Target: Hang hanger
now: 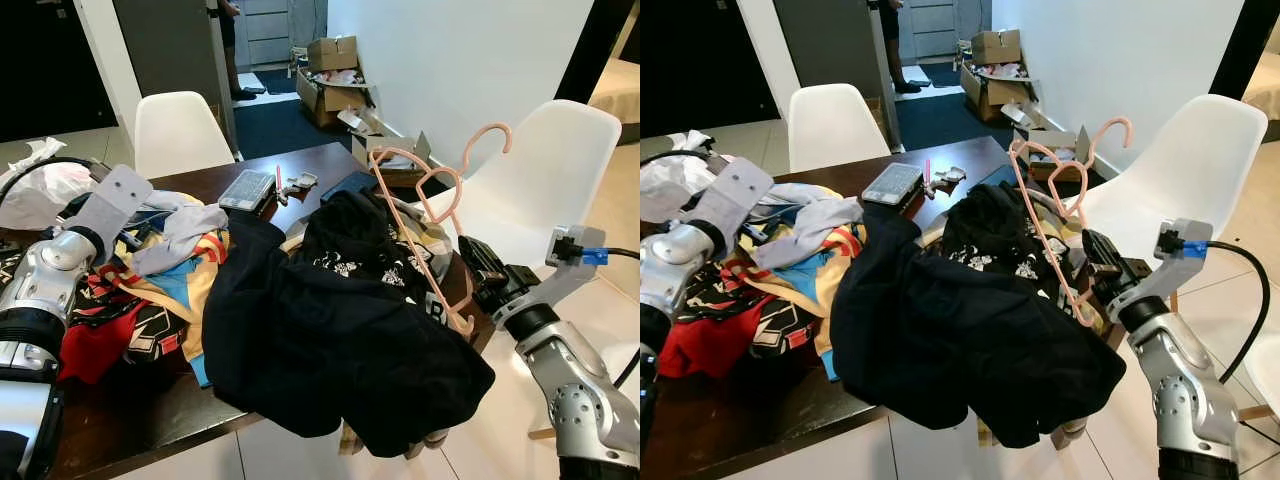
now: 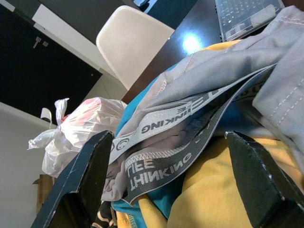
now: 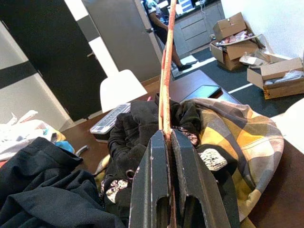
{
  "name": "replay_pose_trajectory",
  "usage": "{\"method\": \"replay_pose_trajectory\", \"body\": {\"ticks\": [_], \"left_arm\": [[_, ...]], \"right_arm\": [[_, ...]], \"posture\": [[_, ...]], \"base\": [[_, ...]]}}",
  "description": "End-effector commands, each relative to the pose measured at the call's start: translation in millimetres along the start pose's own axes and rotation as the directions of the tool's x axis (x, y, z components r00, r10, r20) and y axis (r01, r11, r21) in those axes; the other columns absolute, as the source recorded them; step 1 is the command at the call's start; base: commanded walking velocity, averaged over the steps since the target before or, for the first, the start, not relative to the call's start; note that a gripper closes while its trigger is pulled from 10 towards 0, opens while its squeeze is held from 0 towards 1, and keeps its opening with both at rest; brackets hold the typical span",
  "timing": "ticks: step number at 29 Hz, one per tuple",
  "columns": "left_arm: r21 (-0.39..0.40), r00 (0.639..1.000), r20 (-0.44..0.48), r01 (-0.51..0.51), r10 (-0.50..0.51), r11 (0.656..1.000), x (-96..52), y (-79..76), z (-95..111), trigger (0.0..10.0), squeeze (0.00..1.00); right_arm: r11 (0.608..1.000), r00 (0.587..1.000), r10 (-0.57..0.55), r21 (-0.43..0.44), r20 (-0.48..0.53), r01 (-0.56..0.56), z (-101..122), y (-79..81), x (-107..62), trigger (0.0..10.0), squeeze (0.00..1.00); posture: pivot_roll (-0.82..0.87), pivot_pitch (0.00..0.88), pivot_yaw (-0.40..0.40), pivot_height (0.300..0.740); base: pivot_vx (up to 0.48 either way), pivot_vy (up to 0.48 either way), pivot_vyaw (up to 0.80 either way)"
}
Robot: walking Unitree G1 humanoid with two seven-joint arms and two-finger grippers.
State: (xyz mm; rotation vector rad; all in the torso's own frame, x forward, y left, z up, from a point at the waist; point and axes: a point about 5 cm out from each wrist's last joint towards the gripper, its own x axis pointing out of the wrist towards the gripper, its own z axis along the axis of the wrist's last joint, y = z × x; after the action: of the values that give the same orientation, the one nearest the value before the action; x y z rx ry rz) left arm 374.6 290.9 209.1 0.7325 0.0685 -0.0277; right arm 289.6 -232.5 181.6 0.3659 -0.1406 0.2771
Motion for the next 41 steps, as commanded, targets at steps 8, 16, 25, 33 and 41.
{"method": "replay_pose_trajectory", "body": {"ticks": [8,16,25,33,41], "left_arm": [[0.097,0.999,-0.017,0.046,-0.045,0.994,-0.5,-0.8,-4,10.0,0.00],[0.183,0.999,-0.031,-0.010,0.016,0.983,-0.6,9.4,-5,3.8,0.00],[0.185,0.997,-0.005,-0.080,0.082,0.979,1.3,14.4,-2,0.0,0.00],[0.198,0.993,-0.018,-0.112,0.118,0.974,-0.2,18.5,-6,0.0,0.00],[0.097,0.984,0.013,-0.181,0.180,0.979,-2.8,37.3,1,0.0,0.09]], "right_arm": [[1.000,1.000,0.005,-0.023,-0.014,-0.005,3,1.4,-5.2,10.0,0.00],[0.999,1.000,-0.003,-0.035,-0.023,0.002,6,0.3,-12.3,10.0,0.00],[0.998,0.999,-0.015,-0.056,-0.028,0.014,12,-1.1,-18.2,10.0,0.00],[0.998,0.999,-0.022,-0.060,-0.031,0.020,13,-1.5,-18.9,10.0,0.00],[0.999,1.000,-0.015,-0.052,-0.026,0.014,12,0.3,-13.2,10.0,0.00]], "posture": [[-0.18,0.029,0.020,0.710],[-0.20,0.042,0.019,0.710],[-0.22,0.061,0.013,0.710],[-0.22,0.060,0.010,0.710],[-0.21,0.046,0.013,0.710]], "base": [[0.000,0.000,0.00],[0.000,0.000,0.00],[0.000,0.000,0.00],[0.000,0.000,0.00],[0.000,0.000,0.00]]}}
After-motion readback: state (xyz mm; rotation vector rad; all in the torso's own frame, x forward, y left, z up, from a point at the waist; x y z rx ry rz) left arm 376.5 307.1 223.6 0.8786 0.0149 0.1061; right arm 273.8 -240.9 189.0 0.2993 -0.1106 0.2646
